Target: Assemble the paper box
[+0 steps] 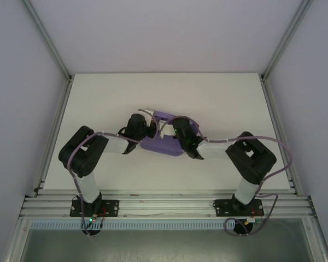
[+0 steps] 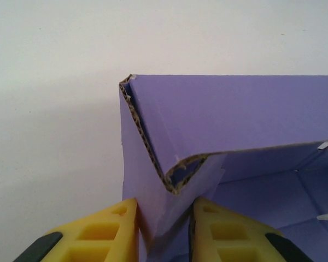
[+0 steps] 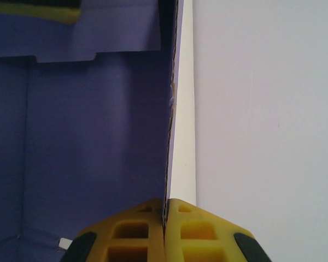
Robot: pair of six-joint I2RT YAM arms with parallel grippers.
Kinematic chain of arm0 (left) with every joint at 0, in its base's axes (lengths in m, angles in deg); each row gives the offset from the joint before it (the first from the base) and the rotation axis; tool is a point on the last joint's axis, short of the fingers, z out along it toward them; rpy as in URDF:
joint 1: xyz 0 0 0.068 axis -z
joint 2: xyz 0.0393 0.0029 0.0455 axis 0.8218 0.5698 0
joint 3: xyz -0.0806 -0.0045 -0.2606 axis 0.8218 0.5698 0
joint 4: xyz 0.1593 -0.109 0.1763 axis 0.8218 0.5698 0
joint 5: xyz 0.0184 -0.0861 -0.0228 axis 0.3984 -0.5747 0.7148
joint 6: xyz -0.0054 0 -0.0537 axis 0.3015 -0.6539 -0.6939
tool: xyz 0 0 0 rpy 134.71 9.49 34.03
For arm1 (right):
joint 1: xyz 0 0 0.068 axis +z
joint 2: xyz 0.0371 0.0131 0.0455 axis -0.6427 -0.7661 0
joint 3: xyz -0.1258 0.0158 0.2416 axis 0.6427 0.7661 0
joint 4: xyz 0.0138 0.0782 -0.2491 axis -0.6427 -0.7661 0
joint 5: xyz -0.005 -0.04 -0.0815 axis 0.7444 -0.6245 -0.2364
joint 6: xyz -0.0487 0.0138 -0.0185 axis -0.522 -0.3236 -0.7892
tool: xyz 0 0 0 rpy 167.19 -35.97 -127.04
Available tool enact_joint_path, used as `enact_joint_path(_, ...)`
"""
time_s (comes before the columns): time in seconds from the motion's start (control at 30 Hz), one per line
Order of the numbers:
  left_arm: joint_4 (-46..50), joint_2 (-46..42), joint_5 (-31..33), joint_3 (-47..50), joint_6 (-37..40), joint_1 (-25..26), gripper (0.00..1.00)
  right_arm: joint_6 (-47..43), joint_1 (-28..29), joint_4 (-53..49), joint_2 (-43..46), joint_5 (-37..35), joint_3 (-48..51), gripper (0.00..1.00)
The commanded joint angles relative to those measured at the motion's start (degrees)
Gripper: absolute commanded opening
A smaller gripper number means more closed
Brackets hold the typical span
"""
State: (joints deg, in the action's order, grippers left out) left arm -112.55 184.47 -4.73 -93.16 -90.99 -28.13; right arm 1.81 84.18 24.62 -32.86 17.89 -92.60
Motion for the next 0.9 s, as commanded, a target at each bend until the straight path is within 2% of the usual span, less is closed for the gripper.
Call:
enact_joint_path(0.0,2.33,2.73,5.16,-2.80,-1.39,1.68,0.24,-0.42,1.12,-2.04,-0.87,4.14,-0.31,0.00)
enact_joint_path(0.13,1.35,4.59,6.03,-2.92,-1.32,2.57,0.22,0.48,1.11,-2.33,-0.34,4.45,-0.08,0.00)
enact_joint_path(0.23,0.21,4.08,3.08,-2.06,-1.27,2.54,0.23,1.84,1.22,-4.80,0.59,5.01,-0.31,0.00)
enact_joint_path(0.33,-4.45,-0.07,0.75,2.86,-0.26,2.58,0.43,1.39,1.16,-4.71,1.32,4.69,-0.08,0.00)
enact_joint_path(0.4,-4.33,-4.09,0.83,5.75,0.82,2.34,0.55,0.17,1.13,-4.08,1.51,4.08,0.12,0.00)
enact_joint_path(0.53,-0.22,-11.51,0.05,10.00,0.16,0.85,0.63,-2.45,1.05,-1.92,1.36,3.16,0.38,0.00)
enact_joint_path(0.63,-0.42,-17.81,-1.83,14.75,-1.52,0.17,0.77,-3.24,0.93,-0.80,0.98,2.30,0.25,0.00)
enact_joint_path(0.73,0.13,-23.13,0.06,17.96,-3.39,-1.13,0.89,-3.33,0.83,-0.82,1.22,2.76,-0.19,0.00)
enact_joint_path(0.8,1.40,-24.84,1.10,18.70,-7.40,-4.31,1.00,-3.16,0.58,-1.86,1.69,3.41,-0.60,0.00)
enact_joint_path(0.87,3.02,-24.90,-0.55,18.32,-10.53,-8.14,1.00,-2.77,0.23,-3.27,2.12,4.42,-1.02,0.00)
